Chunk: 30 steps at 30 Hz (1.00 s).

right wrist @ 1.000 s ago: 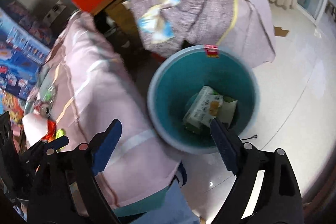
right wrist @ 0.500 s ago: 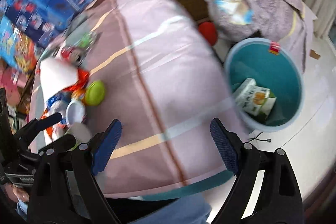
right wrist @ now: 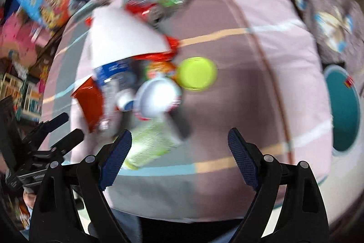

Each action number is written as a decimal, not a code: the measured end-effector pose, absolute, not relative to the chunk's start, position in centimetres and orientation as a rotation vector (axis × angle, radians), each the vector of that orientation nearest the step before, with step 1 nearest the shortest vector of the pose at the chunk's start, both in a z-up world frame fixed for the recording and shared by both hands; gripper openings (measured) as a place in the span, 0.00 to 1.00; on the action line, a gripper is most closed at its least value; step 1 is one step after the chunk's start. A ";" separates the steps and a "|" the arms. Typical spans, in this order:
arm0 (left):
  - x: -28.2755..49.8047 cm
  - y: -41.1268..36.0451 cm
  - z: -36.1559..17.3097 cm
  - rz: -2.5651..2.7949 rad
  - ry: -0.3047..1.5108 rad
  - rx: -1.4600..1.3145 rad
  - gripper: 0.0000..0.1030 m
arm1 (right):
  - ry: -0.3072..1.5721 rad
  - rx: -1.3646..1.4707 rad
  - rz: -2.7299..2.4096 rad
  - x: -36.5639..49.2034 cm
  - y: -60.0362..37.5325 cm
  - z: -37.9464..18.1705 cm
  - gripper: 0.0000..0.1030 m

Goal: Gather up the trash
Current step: 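Move both tools back over the trash pile on the table, then grasp the clear plastic bag with the left tool while the right tool grasps the orange snack bag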

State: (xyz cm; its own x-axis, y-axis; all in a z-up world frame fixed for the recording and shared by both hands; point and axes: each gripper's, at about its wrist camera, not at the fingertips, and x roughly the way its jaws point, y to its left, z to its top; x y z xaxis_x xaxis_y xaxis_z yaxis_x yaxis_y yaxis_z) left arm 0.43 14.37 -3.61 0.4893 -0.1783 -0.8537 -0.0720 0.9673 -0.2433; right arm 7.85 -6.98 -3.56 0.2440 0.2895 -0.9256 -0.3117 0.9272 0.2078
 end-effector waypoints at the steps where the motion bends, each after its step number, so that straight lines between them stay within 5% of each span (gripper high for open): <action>1: 0.3 15.3 -4.0 -0.054 1.068 -0.281 0.94 | 1.260 -0.040 0.419 7.9 -6.0 -3.6 0.80; 10: -0.8 14.0 -4.2 -0.177 1.038 -0.265 0.92 | 1.256 -0.059 0.399 9.0 -4.2 -3.5 0.80; 12: -0.8 12.9 -4.1 -0.203 1.036 -0.241 0.77 | 1.256 -0.031 0.376 9.2 -5.3 -3.5 0.80; 15: -0.3 11.8 -4.8 -0.254 1.064 -0.238 0.67 | 1.256 0.004 0.348 9.3 -6.8 -3.6 0.80; 26: 1.8 9.1 -8.1 -0.237 1.129 -0.175 0.66 | 1.269 0.063 0.340 9.7 -8.4 -4.8 0.80; 28: 1.9 9.0 -8.0 -0.238 1.126 -0.168 0.37 | 1.274 0.058 0.346 9.7 -8.0 -5.0 0.80; 30: 1.8 9.5 -7.7 -0.242 1.120 -0.194 0.32 | 1.279 0.047 0.359 9.6 -7.4 -5.0 0.80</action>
State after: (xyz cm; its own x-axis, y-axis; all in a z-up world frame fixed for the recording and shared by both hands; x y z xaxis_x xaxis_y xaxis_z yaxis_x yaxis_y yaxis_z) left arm 1.76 9.50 -7.65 0.4140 -0.2875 -0.8637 0.0939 0.9572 -0.2737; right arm 9.62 -7.36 -5.04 0.2405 0.2877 -0.9270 -0.2363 0.9437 0.2315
